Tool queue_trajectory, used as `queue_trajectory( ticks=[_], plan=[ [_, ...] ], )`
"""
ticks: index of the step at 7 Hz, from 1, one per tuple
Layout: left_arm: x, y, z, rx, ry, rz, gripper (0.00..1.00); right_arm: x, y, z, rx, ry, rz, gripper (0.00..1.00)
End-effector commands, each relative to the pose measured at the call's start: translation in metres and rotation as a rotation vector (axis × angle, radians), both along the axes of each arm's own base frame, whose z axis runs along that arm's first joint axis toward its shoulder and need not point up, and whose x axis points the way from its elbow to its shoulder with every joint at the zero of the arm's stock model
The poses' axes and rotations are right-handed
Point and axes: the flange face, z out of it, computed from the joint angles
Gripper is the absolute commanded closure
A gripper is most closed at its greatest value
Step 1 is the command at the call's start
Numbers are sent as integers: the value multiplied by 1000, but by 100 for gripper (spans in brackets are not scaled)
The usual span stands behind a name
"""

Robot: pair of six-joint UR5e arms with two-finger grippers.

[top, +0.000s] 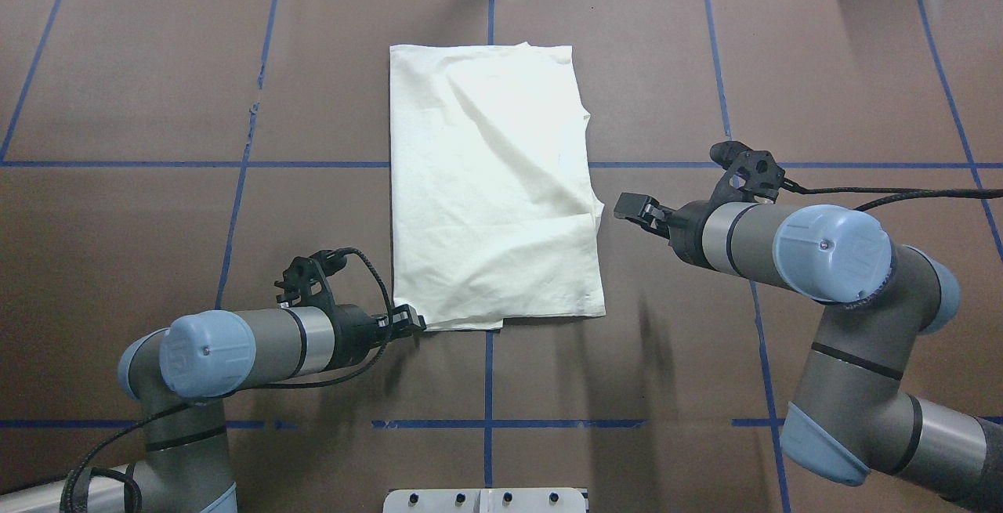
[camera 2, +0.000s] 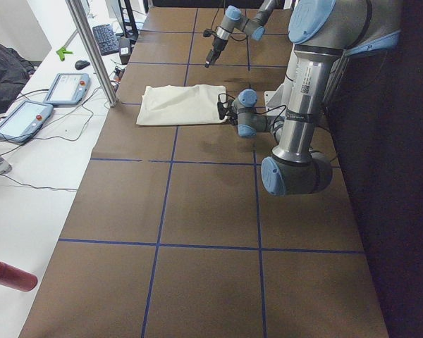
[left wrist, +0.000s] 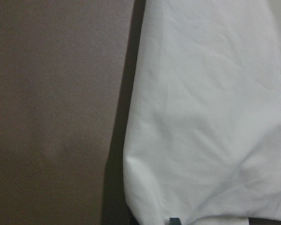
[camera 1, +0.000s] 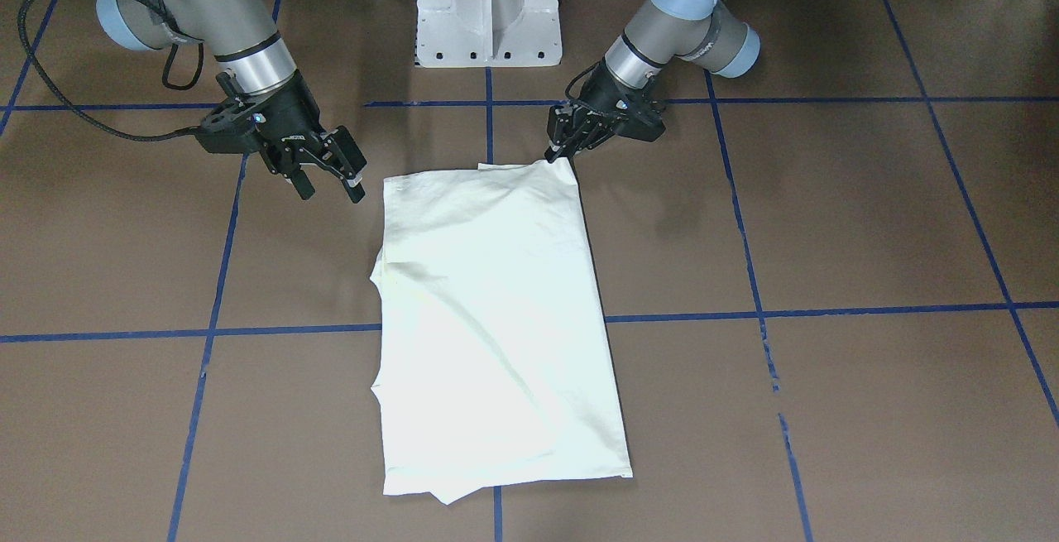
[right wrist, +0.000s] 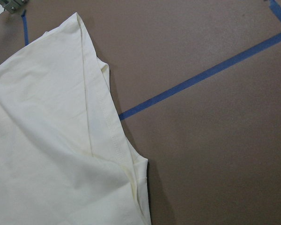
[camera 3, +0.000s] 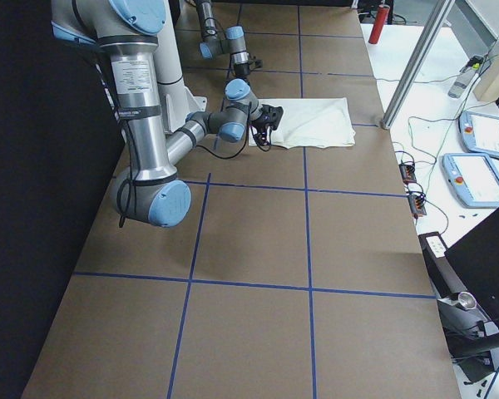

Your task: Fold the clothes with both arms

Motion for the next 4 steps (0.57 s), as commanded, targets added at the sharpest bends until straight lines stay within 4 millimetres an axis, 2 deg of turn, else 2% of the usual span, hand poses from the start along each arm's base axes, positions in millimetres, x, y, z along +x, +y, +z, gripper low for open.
queue_trajectory(
  ticks=[1, 4],
  plan=[
    [-3, -3, -2, 0, 4, -5, 60, 0, 0, -1, 1, -1, 0, 0],
    [-2, -5, 3, -27, 1, -22, 50, 0, 0, 0, 0, 0, 0, 0]
  ],
)
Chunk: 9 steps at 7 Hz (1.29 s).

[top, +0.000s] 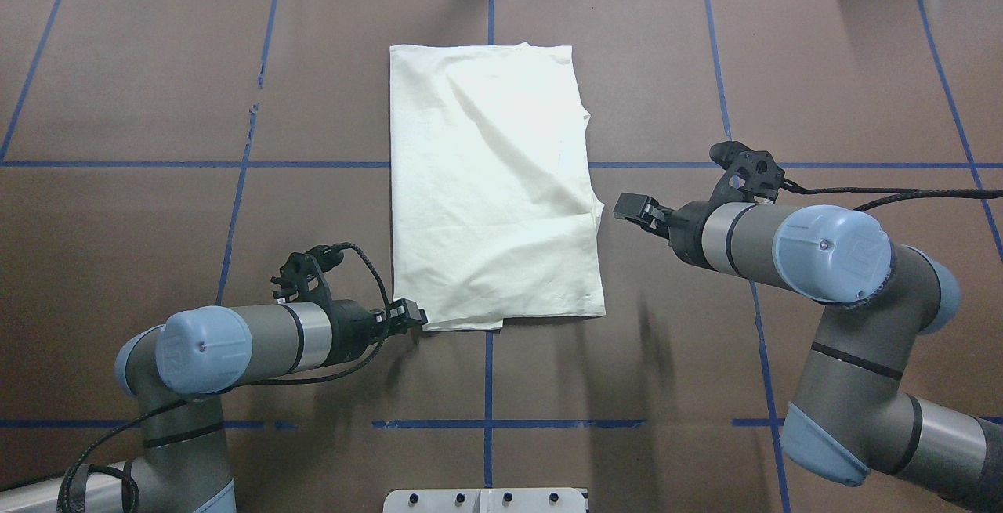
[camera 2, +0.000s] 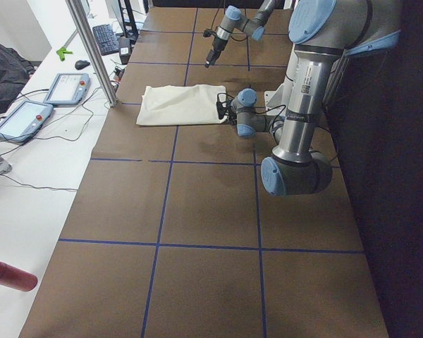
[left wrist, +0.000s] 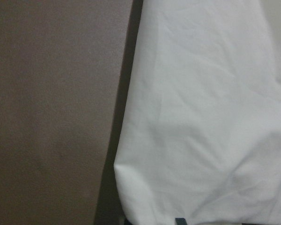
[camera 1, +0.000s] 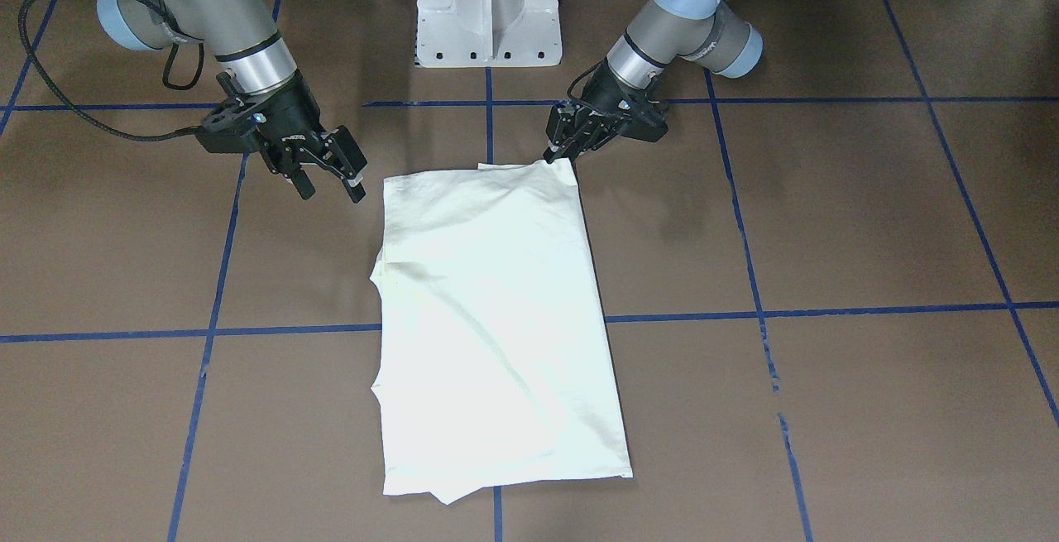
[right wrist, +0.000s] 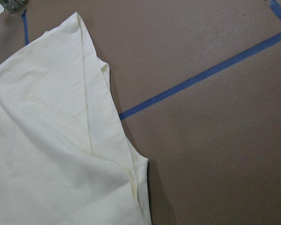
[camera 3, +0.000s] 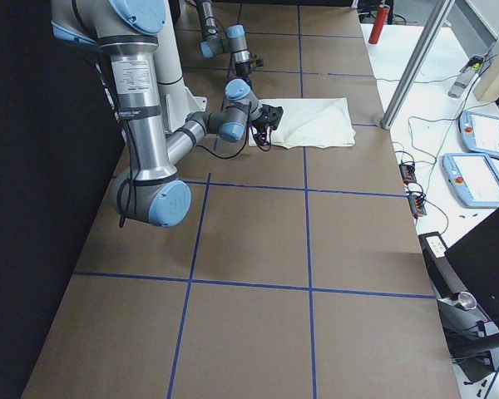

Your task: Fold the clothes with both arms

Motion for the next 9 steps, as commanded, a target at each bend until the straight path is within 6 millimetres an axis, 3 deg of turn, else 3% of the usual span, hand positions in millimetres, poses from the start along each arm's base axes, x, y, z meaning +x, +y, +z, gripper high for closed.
queue_trajectory(
  ticks=[1, 3, 4, 5, 6, 7, 8, 9],
  plan=[
    [2, -1, 4, -37, 1, -23, 50, 0, 0, 0, 0, 0, 0, 0],
    [2, -1, 3, -58, 10, -28, 53, 0, 0, 0, 0, 0, 0, 0],
    [1, -1, 4, -76, 14, -37, 65, 0, 0, 0, 0, 0, 0, 0],
    [1, -3, 4, -77, 15, -54, 91, 0, 0, 0, 0, 0, 0, 0],
    [0, -3, 5, -77, 13, -56, 100, 0, 0, 0, -4, -2, 4, 0],
    [0, -4, 5, -74, 13, -69, 100, -2, 0, -5, -61, -18, 31, 0],
    [0, -5, 3, -72, 16, -72, 100, -18, -2, -26, -176, -7, 79, 2],
    [-1, -7, 0, -68, 22, -92, 100, -46, 6, -61, -271, 11, 144, 3]
  ],
)
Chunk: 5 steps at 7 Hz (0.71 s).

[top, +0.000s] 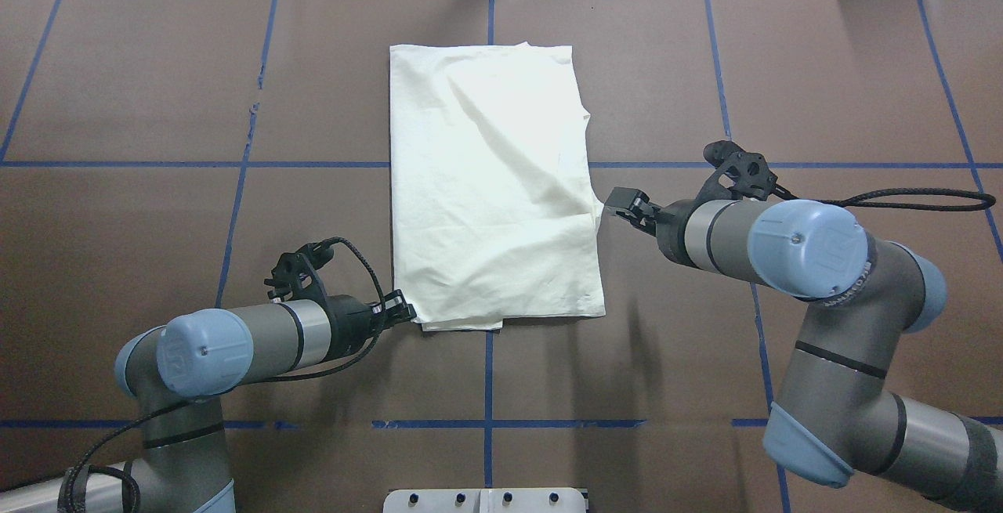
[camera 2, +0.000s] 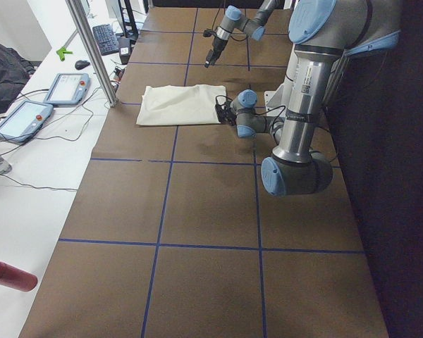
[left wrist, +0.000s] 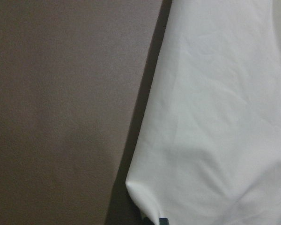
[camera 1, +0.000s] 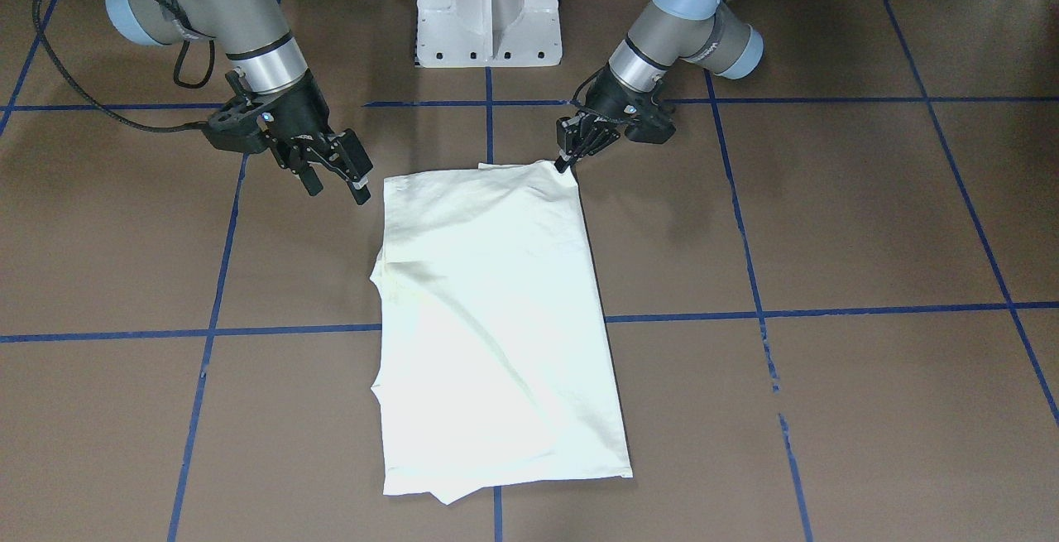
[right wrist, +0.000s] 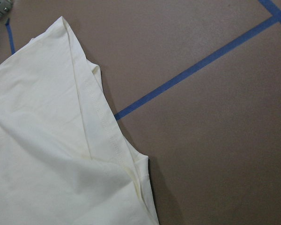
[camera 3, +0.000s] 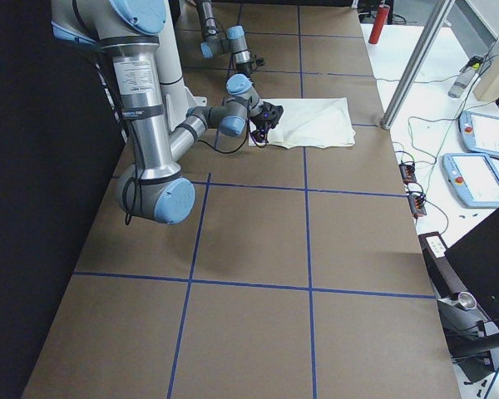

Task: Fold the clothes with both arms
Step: 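Move the right gripper to the shirt's other near corner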

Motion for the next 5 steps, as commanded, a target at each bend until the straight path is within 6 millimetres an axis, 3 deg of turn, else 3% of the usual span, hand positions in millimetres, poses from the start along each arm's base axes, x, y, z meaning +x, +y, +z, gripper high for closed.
queue_trajectory(
  ticks=[1, 4, 5],
  plan=[
    [-1, -1, -4, 6, 7, -21, 100, -58, 38, -36, -161, 58, 86, 4],
    [-4, -1, -8, -9, 23, -27, 100, -95, 68, -13, -283, 51, 133, 11],
    [-4, -1, -8, -11, 23, -27, 100, -102, 72, -18, -298, 33, 141, 10]
  ],
)
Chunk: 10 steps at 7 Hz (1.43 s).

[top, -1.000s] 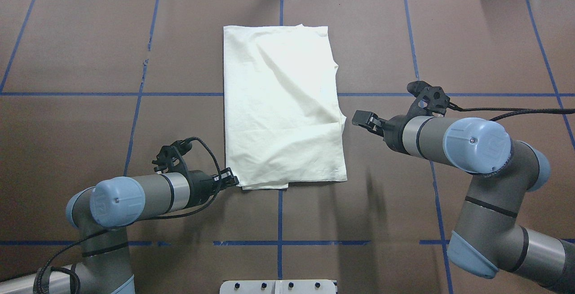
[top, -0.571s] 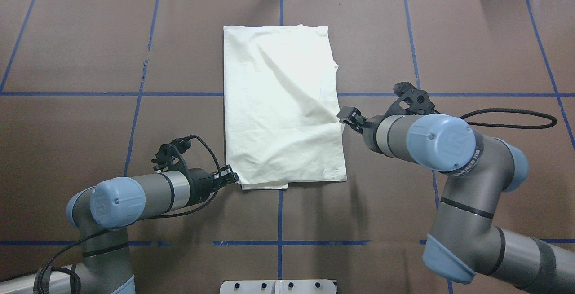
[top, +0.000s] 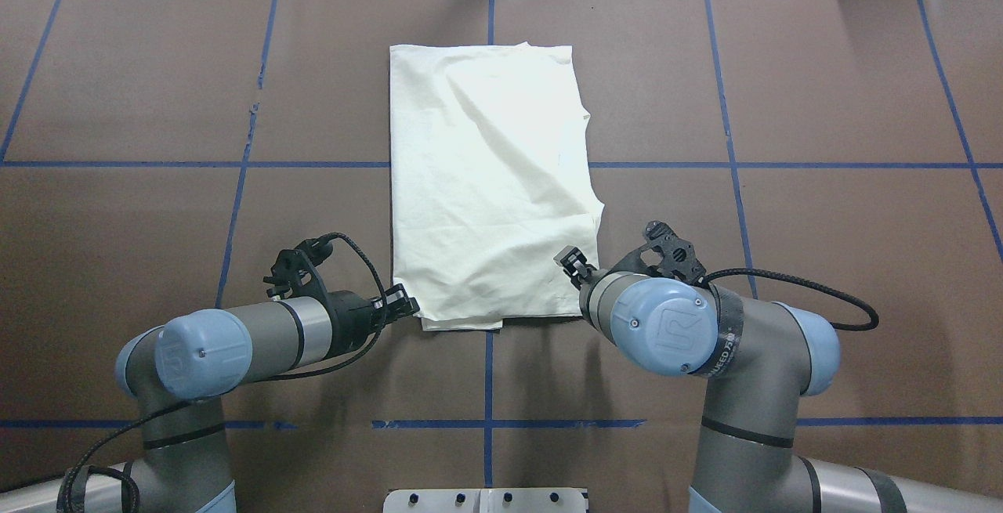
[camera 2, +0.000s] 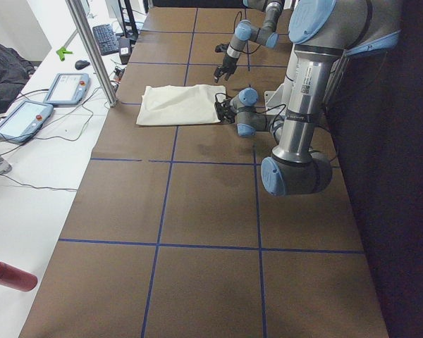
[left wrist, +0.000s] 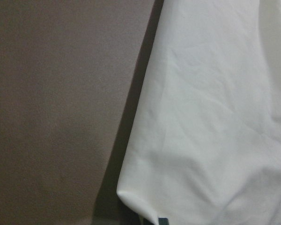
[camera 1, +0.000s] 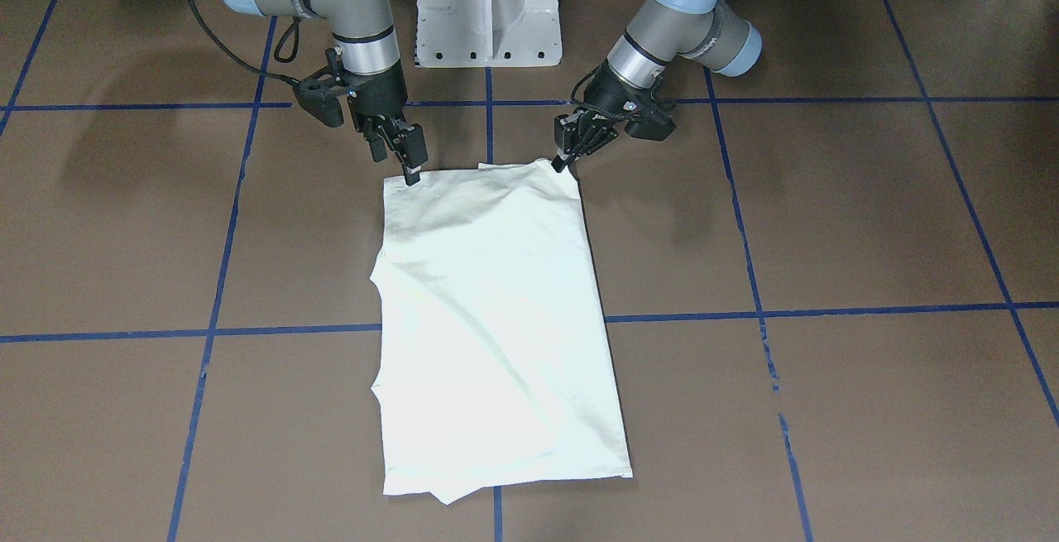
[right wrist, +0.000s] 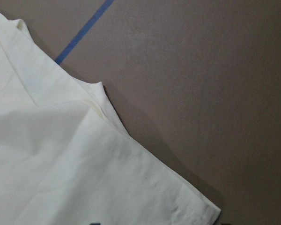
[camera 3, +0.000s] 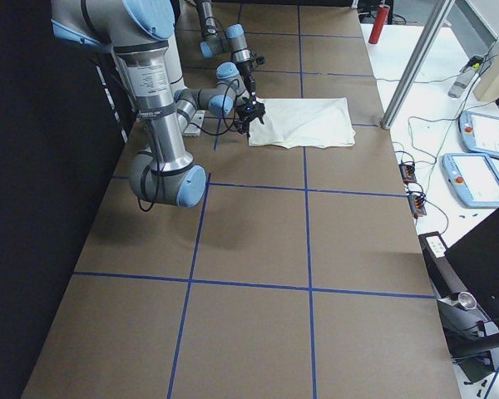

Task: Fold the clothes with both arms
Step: 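Move the right gripper to the shirt's other near corner, then align both grippers on the near corners and close on the fabric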

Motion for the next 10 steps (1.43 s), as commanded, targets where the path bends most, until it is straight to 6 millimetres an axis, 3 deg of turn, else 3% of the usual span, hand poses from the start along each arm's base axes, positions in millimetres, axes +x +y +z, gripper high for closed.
queue_trajectory(
  ticks=[1, 5, 9, 10],
  plan=[
    [0, 0, -1, -7, 5, -3, 100, -20, 14, -11, -25, -29, 19, 10],
    [-2, 1, 2, -24, 8, -7, 100, -50, 8, -4, -46, -2, 55, 10],
    [-2, 1, 1, -22, 14, -7, 100, -55, 7, -2, -39, 6, 67, 10],
    [-2, 2, 2, -23, 12, -6, 100, -58, 3, -10, -30, 8, 81, 11]
  ],
)
